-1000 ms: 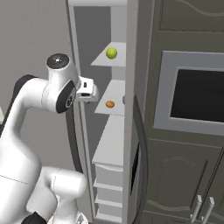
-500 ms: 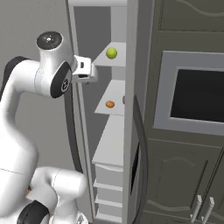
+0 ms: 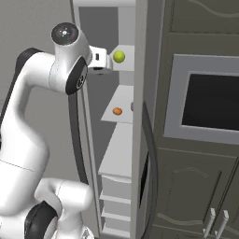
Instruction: Take the eggplant, tangerine, and pear from the freezer and place them in the bowl on the counter.
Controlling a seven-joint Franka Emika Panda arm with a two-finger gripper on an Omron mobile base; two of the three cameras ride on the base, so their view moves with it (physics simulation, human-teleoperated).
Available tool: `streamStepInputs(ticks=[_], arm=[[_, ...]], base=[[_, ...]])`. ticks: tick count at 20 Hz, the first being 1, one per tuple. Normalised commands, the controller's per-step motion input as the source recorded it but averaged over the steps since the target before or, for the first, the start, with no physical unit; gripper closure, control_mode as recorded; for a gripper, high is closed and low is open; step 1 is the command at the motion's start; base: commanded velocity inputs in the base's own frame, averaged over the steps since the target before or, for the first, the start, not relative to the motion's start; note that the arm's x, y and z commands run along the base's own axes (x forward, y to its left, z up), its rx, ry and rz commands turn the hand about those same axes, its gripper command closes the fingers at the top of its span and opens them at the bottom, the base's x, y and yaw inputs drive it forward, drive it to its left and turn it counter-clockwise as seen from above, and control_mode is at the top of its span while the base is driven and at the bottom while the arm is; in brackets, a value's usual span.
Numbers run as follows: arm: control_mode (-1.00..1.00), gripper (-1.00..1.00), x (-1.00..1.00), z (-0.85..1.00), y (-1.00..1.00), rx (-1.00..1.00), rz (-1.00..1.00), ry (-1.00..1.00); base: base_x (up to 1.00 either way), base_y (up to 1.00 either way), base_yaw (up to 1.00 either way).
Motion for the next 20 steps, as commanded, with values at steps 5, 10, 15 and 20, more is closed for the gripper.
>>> streamStepInputs(ticks=[5, 10, 15, 20], arm=[[-1.0, -1.0, 0.56, 0.01, -0.14, 0.01, 0.0, 0.0], [-1.0, -1.0, 0.32, 0.03, -0.11, 0.01, 0.0, 0.0], [-1.0, -1.0, 0.55, 0.0, -0.17, 0.01, 0.0, 0.0], [-1.0, -1.0, 0.53, 0.02, -0.06, 0.01, 0.03, 0.0]], base=[[0.0, 0.0, 0.0], [0.0, 0.0, 0.0], [0.0, 0.0, 0.0], [0.0, 0.0, 0.0]])
